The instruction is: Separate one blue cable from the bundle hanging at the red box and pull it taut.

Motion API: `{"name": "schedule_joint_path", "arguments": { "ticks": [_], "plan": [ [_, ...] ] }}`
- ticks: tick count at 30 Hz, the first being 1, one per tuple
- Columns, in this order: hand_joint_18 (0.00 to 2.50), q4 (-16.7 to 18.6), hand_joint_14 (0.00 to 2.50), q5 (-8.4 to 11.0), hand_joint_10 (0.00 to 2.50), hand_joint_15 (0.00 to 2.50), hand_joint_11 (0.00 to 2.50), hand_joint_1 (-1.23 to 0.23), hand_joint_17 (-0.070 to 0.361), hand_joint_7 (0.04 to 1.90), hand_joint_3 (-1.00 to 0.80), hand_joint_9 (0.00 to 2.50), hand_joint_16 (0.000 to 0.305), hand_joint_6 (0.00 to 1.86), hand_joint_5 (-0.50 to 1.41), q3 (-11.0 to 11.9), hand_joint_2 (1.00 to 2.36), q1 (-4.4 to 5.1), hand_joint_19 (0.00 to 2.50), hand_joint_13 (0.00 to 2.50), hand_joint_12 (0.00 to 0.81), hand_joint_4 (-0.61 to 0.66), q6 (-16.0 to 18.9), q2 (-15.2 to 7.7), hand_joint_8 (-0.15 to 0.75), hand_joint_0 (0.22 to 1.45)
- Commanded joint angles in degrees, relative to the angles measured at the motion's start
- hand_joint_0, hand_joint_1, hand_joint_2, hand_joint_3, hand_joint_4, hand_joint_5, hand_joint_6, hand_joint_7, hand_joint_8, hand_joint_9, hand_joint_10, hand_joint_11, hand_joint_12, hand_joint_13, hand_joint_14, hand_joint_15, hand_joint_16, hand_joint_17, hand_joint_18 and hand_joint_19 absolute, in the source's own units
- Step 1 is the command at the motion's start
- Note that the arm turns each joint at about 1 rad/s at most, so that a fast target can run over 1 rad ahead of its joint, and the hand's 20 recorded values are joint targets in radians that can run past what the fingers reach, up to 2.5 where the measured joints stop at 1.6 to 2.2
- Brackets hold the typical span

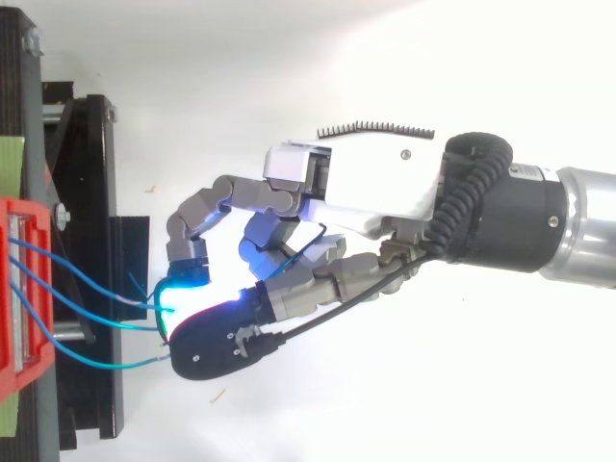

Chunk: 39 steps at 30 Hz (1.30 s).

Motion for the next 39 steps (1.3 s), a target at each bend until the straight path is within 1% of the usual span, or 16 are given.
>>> {"name": "schedule_joint_path", "arguments": {
  "ticks": [1, 17, 22, 23, 28, 39],
  "plan": [
    [1.20, 0.0, 1.65, 0.00, 1.42, 1.47, 1.66, -0.71, 0.105, 1.08, -0.21, 1.08, 0.047, 0.87, -0.23, 0.0, 1.02, 0.00, 1.25, 0.95, 0.411, 0.13, 0.0, 0.0, 0.393, 0.73],
    [1.20, 0.0, 1.66, 0.00, 1.42, 1.46, 1.65, -0.71, 0.105, 1.09, -0.21, 1.08, 0.047, 0.86, -0.22, -0.1, 1.02, 0.00, 1.25, 0.95, 0.409, 0.13, 0.0, 0.0, 0.392, 0.73],
    [1.20, 0.0, 1.65, 0.00, 1.41, 1.47, 1.69, -0.71, 0.105, 1.09, -0.20, 1.08, 0.047, 0.86, -0.22, -0.1, 1.02, 0.00, 1.25, 0.95, 0.412, 0.13, 0.0, 0.0, 0.395, 0.73],
    [1.20, 0.0, 1.65, 0.00, 1.42, 1.47, 1.67, -0.71, 0.105, 1.08, -0.20, 1.08, 0.047, 0.87, -0.22, -0.1, 1.02, 0.00, 1.25, 0.95, 0.403, 0.13, 0.0, 0.0, 0.396, 0.73],
    [1.20, 0.0, 1.65, 0.00, 1.41, 1.46, 1.69, -0.71, 0.106, 1.09, -0.21, 1.08, 0.047, 0.86, -0.22, -0.1, 1.02, 0.00, 1.24, 0.95, 0.412, 0.13, 0.0, 0.0, 0.394, 0.73],
    [1.19, 0.0, 1.65, 0.00, 1.42, 1.46, 1.66, -0.71, 0.105, 1.08, -0.20, 1.08, 0.047, 0.87, -0.22, -0.1, 1.02, 0.00, 1.24, 0.95, 0.407, 0.13, 0.0, 0.0, 0.393, 0.73]
  ]
}}
